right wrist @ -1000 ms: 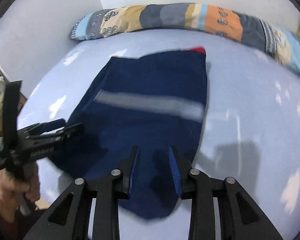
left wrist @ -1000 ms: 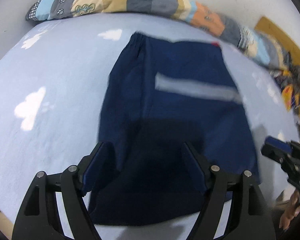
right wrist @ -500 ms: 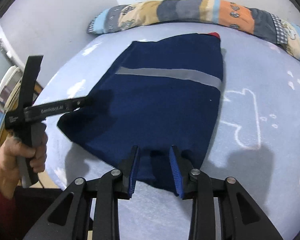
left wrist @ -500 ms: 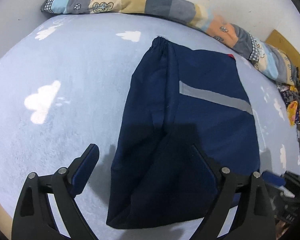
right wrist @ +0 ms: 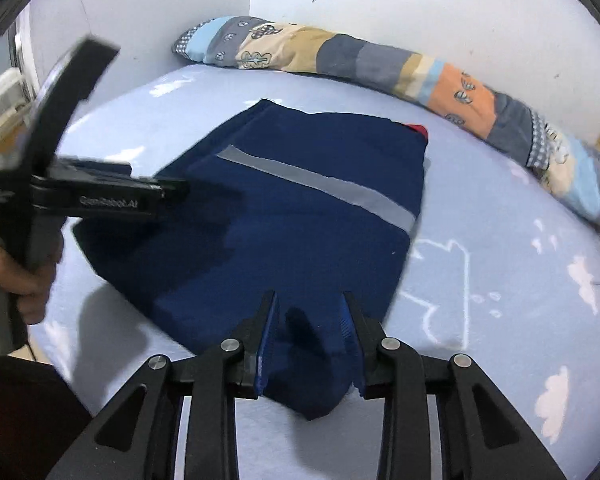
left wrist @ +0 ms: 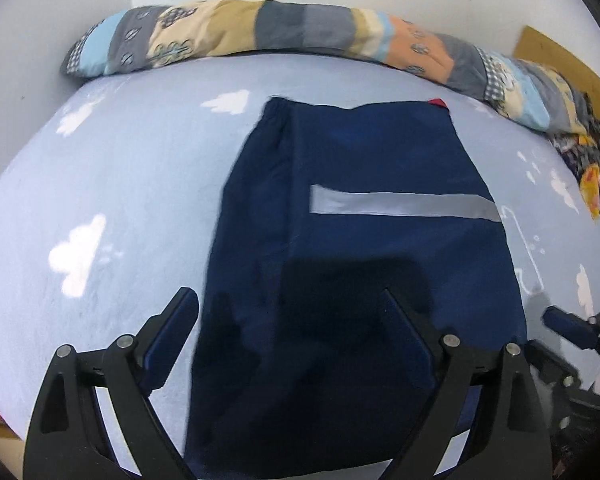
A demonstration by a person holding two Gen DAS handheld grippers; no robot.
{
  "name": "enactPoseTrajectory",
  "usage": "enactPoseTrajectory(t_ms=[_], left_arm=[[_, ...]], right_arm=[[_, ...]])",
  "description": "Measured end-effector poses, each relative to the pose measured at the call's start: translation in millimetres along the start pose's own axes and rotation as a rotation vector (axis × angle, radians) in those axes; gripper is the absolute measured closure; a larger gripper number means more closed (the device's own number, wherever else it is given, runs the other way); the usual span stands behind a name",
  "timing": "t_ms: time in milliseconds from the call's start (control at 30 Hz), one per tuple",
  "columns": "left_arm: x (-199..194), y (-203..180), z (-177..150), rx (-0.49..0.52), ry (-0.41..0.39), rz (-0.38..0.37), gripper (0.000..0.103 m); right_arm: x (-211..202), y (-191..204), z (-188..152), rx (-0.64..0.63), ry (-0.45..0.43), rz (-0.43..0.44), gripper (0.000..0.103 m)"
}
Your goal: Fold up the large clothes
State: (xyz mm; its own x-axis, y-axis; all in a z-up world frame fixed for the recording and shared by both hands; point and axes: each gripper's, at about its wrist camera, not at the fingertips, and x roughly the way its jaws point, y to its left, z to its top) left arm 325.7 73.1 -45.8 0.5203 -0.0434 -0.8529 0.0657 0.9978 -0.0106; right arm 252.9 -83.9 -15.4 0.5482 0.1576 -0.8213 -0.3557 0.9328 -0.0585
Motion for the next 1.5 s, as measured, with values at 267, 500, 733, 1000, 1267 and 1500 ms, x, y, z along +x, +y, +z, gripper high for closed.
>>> enactPoseTrajectory(t_ms=[267, 500, 733, 1000, 1267, 1500], left_arm=[[28.3, -34.0, -12.8, 0.152, 0.081, 0.055, 0.010], [26.4, -35.8, -0.1, 0.134, 0.053, 0.042, 0.010], [18.1, -42.3, 10.2, 0.115, -0.019, 0.023, 0.010], [26.6, -48.4, 13.7, 0.122, 0.002, 0.023, 0.010], [33.2, -44.5, 11.8, 0.110, 0.033, 0.030, 0.010], [34.6, -44.2, 11.5, 0.110, 0.040, 0.031, 0.010]], right_arm=[[30.7, -7.3, -1.3, 0.052, 0.102, 0.024, 0.069], [34.0, -1.2, -4.7, -0.005, 0.111, 0.005, 0.064], [32.7, 2.2, -3.8, -0.034, 0.107, -0.010, 0.063], [21.1, 2.8, 1.4, -0.029, 0.056, 0.005, 0.063], [29.4, 7.0, 5.1, -0.035, 0.077, 0.005, 0.063], [35.5, 10.5, 4.1, -0.055, 0.096, -0.006, 0.061]])
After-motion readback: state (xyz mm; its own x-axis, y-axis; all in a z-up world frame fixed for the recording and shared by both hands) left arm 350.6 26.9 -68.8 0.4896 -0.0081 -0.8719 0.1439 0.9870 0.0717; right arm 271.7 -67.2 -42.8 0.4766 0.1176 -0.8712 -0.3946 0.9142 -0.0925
